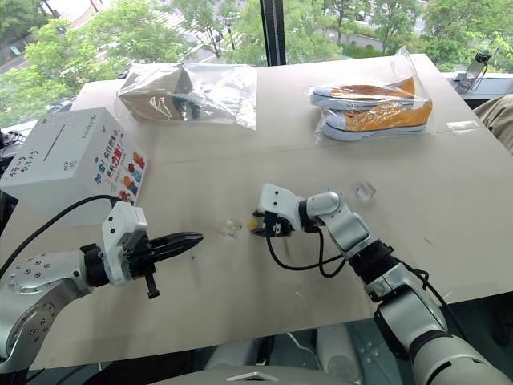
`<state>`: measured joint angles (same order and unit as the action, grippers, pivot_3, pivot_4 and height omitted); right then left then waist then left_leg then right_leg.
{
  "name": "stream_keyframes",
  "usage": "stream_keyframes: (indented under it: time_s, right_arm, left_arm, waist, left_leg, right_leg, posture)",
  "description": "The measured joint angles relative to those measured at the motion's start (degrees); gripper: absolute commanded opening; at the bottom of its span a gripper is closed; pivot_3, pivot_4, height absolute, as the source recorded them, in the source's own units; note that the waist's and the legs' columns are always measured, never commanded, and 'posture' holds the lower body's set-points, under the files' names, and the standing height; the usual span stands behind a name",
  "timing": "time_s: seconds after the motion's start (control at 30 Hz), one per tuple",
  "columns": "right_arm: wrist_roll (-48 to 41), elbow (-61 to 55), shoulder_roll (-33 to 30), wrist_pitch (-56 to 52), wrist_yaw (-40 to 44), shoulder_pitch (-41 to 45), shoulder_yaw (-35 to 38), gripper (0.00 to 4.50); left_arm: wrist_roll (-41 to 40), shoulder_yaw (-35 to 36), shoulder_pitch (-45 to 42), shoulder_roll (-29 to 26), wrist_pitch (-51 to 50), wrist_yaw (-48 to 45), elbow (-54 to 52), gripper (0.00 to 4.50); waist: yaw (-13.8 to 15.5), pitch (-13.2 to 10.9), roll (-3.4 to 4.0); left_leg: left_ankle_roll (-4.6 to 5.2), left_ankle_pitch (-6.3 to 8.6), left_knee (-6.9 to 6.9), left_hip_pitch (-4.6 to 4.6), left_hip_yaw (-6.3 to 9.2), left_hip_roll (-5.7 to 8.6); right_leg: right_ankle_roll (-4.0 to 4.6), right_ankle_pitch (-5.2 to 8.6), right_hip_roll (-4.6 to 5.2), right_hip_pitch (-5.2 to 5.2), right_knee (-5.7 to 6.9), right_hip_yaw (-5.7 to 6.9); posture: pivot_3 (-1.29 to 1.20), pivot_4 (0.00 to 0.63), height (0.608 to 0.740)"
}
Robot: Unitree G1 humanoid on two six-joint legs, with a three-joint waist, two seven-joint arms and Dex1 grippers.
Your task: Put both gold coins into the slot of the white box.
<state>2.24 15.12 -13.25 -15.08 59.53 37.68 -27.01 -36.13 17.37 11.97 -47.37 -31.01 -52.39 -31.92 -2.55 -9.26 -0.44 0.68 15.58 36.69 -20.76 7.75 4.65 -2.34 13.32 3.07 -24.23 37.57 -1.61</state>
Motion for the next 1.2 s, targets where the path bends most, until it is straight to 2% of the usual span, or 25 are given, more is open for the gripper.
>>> stream_keyframes:
  time_s: [0.43,0.8,0.9,1.0,1.2]
  right_arm:
    - [-0.4,4.5,1.4,5.5,1.0,0.1,0.7,2.16]
    - [0.9,3.4,1.9,-0.2,1.3,1.7,0.0,2.16]
    - [1.3,3.0,1.9,-0.6,1.3,1.7,-0.1,1.38]
    - [1.7,2.3,2.1,-0.5,1.6,1.7,-0.9,0.12]
    - [2.0,1.4,2.2,-1.7,1.4,1.6,-1.3,0.05]
  left_arm:
    - [0.1,0.0,0.1,0.2,0.6,-0.1,0.7,0.0]
    - [0.1,0.0,0.7,0.2,0.7,-0.3,0.8,0.0]
    - [0.0,0.0,0.6,0.2,0.6,-0.2,0.8,0.0]
    - [-0.1,0.0,0.4,0.2,0.3,0.0,0.8,0.0]
    - [-0.2,0.1,0.0,0.2,-0.1,0.1,0.4,0.0]
  waist:
    - [-0.2,0.0,0.0]
    - [-0.4,0.0,-0.01]
    - [-0.4,0.0,-0.01]
    - [-0.4,0.0,-0.01]
    - [-0.2,0.0,-0.02]
  left_leg:
    - [-0.01,0.01,0.0,0.05,-0.04,-0.06]
    - [0.05,0.06,0.0,0.12,-0.06,-0.08]
    - [0.05,0.05,0.0,0.12,-0.07,-0.08]
    - [0.0,0.03,0.0,0.12,-0.07,-0.08]
    - [0.01,0.03,0.02,0.11,-0.07,-0.08]
  right_leg:
    - [0.0,0.0,-0.07,0.0,0.03,-0.03]
    - [0.01,0.0,-0.08,0.01,0.13,-0.05]
    - [0.01,0.0,-0.08,0.01,0.13,-0.04]
    - [0.01,0.0,-0.08,0.01,0.12,-0.05]
    - [0.01,-0.01,-0.07,0.02,0.12,-0.04]
  posture:
    - [0.0,0.15,0.74]
    - [0.0,0.15,0.74]
    - [0.0,0.15,0.74]
    - [0.0,0.15,0.74]
    - [0.0,0.15,0.74]
